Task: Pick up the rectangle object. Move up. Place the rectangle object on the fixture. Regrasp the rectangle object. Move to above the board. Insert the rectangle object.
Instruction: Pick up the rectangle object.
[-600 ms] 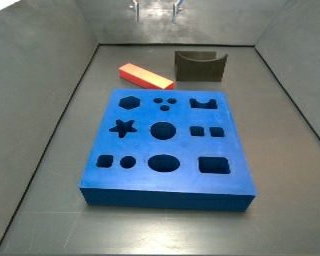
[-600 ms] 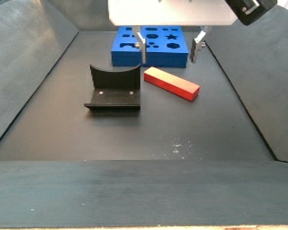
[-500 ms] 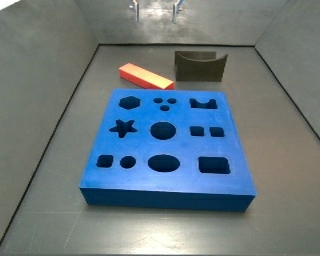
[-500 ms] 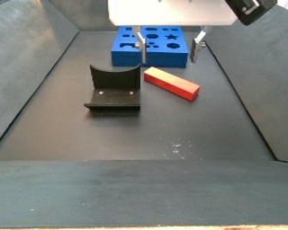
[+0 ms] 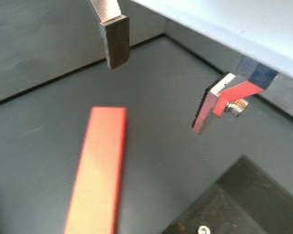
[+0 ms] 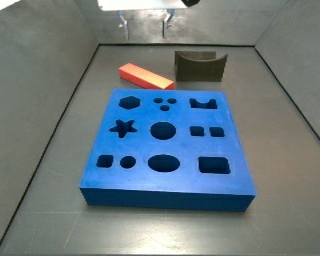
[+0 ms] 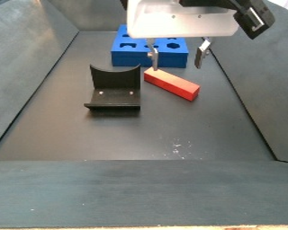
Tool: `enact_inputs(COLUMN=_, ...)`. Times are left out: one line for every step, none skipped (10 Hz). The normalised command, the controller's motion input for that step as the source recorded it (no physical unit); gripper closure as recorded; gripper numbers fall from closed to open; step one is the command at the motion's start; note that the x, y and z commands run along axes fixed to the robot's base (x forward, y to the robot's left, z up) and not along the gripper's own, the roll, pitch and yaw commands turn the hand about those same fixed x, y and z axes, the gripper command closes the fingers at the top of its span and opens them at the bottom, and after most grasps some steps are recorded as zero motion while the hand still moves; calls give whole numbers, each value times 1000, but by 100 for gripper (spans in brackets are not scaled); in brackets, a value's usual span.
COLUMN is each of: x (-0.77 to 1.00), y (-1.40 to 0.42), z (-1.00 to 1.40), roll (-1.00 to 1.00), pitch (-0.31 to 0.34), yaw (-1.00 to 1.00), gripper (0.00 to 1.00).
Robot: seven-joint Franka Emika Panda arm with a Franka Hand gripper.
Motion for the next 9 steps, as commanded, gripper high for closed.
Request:
enact_inputs(x=-129, y=-357, z=-371, roll=0, pitch=0, yaw=677, gripper=0)
enact_inputs(x=-109, y=-360, z=-409, roll=0, pitch=0, yaw=634, gripper=0)
enact_inputs(x=-86, y=-394, z=-506, roll=0, pitch=-3, yaw=620, gripper=0)
enact_inputs(x=-60, y=-397, z=-557, roll=0, pitch=-40, yaw=586, gripper=0)
enact_inputs(x=-43, y=-383, z=-597, roll=0, pitch=-74, yaw=509, gripper=0)
enact_inputs(x=0, y=-334, z=-614, roll=0, pitch=-109, yaw=466, gripper=0)
enact_inputs(x=0, y=-157, z=-403, roll=0, pitch=-60, yaw=340, gripper=0)
enact_inputs(x=0, y=-51, z=-3, roll=0, pitch=0, yaw=0, gripper=0)
enact_inputs(x=-49, y=0, z=-460, roll=-74, pitch=-131, yaw=31, gripper=0)
